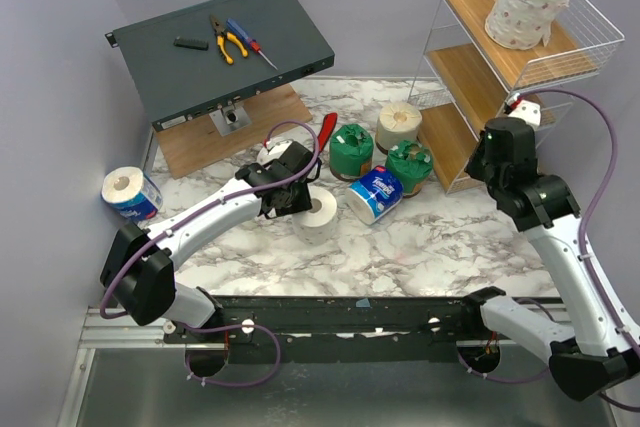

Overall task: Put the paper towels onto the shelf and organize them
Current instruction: Place the paper towel at the center of the board.

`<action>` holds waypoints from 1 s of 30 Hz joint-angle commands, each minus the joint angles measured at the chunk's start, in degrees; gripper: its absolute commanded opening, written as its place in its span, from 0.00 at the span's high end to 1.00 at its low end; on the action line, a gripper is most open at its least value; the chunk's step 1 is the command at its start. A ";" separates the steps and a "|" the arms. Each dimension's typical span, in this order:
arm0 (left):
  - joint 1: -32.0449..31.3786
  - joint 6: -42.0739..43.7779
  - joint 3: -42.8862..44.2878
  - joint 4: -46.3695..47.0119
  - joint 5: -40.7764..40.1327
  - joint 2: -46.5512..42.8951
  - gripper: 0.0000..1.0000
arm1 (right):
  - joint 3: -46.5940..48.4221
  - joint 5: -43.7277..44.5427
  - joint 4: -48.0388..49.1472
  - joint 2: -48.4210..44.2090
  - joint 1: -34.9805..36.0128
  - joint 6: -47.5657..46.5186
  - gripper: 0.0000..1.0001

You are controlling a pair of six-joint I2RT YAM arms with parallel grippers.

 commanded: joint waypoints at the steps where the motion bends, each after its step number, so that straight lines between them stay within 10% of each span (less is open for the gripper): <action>1: -0.43 -0.11 2.78 -1.29 0.70 -0.51 0.64 | -0.14 -12.69 1.20 -3.28 0.17 -0.95 0.59; 6: -0.41 0.57 3.00 -1.37 0.51 -1.28 0.65 | -4.96 -29.08 6.73 -5.51 0.20 -1.50 0.28; 20: -1.54 5.10 6.11 -2.94 1.50 -7.17 0.89 | -19.20 -53.49 22.61 -6.58 0.26 3.25 0.15; 25: -2.76 6.31 11.50 -5.50 0.67 -7.30 0.93 | -14.07 -49.87 20.16 -2.43 4.24 1.67 0.09; 30: -3.31 7.19 17.00 -7.60 0.07 -5.00 0.93 | -5.70 -28.45 14.25 2.72 18.60 -0.02 0.08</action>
